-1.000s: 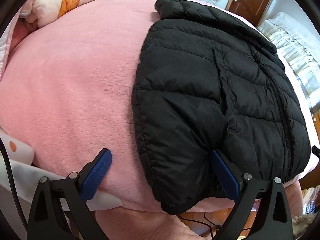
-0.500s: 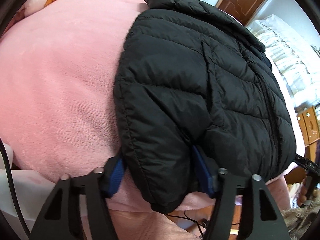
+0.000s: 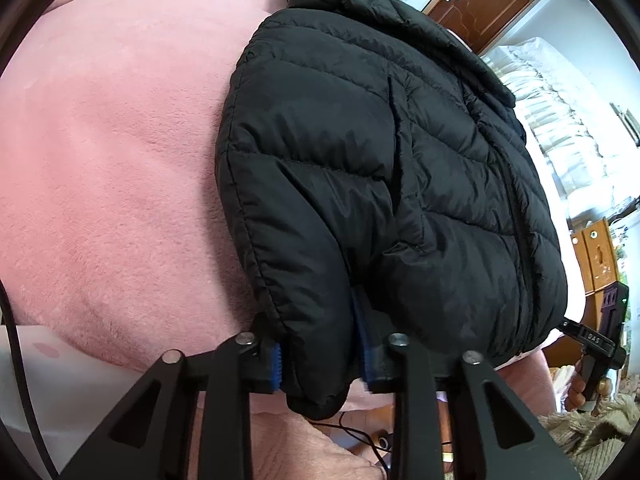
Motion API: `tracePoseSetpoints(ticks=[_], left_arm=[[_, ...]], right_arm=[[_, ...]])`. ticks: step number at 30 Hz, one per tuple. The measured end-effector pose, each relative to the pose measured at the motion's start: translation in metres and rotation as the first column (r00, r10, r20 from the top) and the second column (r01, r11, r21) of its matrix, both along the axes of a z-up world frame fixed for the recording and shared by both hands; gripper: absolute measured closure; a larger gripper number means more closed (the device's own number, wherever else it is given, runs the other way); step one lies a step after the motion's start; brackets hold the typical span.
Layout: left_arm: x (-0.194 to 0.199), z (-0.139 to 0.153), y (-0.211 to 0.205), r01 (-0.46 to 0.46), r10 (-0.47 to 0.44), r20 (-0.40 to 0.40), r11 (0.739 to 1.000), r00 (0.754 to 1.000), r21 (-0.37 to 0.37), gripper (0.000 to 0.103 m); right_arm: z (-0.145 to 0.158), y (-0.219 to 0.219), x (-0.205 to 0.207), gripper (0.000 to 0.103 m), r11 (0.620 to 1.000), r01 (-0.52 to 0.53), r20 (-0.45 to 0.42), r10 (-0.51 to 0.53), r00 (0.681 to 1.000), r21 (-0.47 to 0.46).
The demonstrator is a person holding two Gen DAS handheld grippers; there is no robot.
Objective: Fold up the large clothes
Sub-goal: 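Close both tools on the jacket hem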
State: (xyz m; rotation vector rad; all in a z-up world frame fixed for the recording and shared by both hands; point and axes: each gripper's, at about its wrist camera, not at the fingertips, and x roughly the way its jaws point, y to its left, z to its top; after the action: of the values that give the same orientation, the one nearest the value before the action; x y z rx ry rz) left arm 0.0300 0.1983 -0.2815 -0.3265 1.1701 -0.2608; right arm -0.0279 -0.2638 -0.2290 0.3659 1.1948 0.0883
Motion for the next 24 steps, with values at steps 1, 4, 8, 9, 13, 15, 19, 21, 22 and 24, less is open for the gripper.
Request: tracePoseSetpoints(ticks=[1, 4, 8, 9, 13, 15, 19, 21, 22, 24], left_arm=[[-0.001, 0.001, -0.001, 0.004, -0.004, 0.003, 1.0, 1.0, 0.014, 0.066], [-0.004, 0.003, -0.001, -0.001, 0.001, 0.007, 0.999, 1.0, 0.053, 0.049], [-0.004, 0.003, 0.001, -0.021, 0.02, 0.005, 0.997, 1.0, 0.071, 0.041], [-0.003, 0.003, 0.0, -0.022, 0.022, 0.001, 0.997, 1.0, 0.076, 0.04], [0.001, -0.003, -0.008, -0.018, 0.019, -0.013, 0.993, 1.0, 0.115, 0.032], [0.004, -0.004, -0.016, -0.016, 0.018, -0.013, 0.988, 1.0, 0.15, 0.032], [0.01, -0.002, -0.03, 0.016, -0.007, -0.052, 0.985, 0.999, 0.17, 0.092], [0.013, 0.006, -0.033, 0.008, 0.003, -0.07, 0.988, 0.998, 0.155, 0.097], [0.014, 0.012, -0.033, 0.001, 0.011, -0.077, 0.988, 0.997, 0.155, 0.098], [0.013, 0.026, -0.029, -0.021, 0.029, -0.068, 0.993, 0.997, 0.117, 0.099]], right_arm=[[0.0, 0.001, 0.0, 0.045, 1.0, -0.002, -0.004, 0.002, 1.0, -0.006], [0.0, 0.005, 0.001, 0.045, 1.0, -0.005, -0.008, 0.005, 1.0, -0.023], [-0.002, 0.01, 0.003, 0.045, 0.999, -0.007, -0.014, 0.006, 1.0, -0.037], [-0.003, 0.01, 0.004, 0.045, 0.999, -0.007, -0.016, 0.006, 1.0, -0.039], [-0.005, 0.016, 0.006, 0.045, 0.999, -0.014, -0.021, 0.013, 1.0, -0.049], [-0.006, 0.021, 0.007, 0.045, 0.998, -0.022, -0.017, 0.021, 1.0, -0.057], [-0.005, 0.029, 0.008, 0.081, 0.997, -0.064, 0.002, 0.064, 0.998, -0.039], [0.001, 0.035, 0.007, 0.096, 0.995, -0.086, 0.024, 0.088, 0.996, -0.059], [0.008, 0.039, 0.007, 0.097, 0.992, -0.099, 0.044, 0.103, 0.994, -0.075], [0.024, 0.044, 0.004, 0.099, 0.987, -0.113, 0.098, 0.124, 0.987, -0.113]])
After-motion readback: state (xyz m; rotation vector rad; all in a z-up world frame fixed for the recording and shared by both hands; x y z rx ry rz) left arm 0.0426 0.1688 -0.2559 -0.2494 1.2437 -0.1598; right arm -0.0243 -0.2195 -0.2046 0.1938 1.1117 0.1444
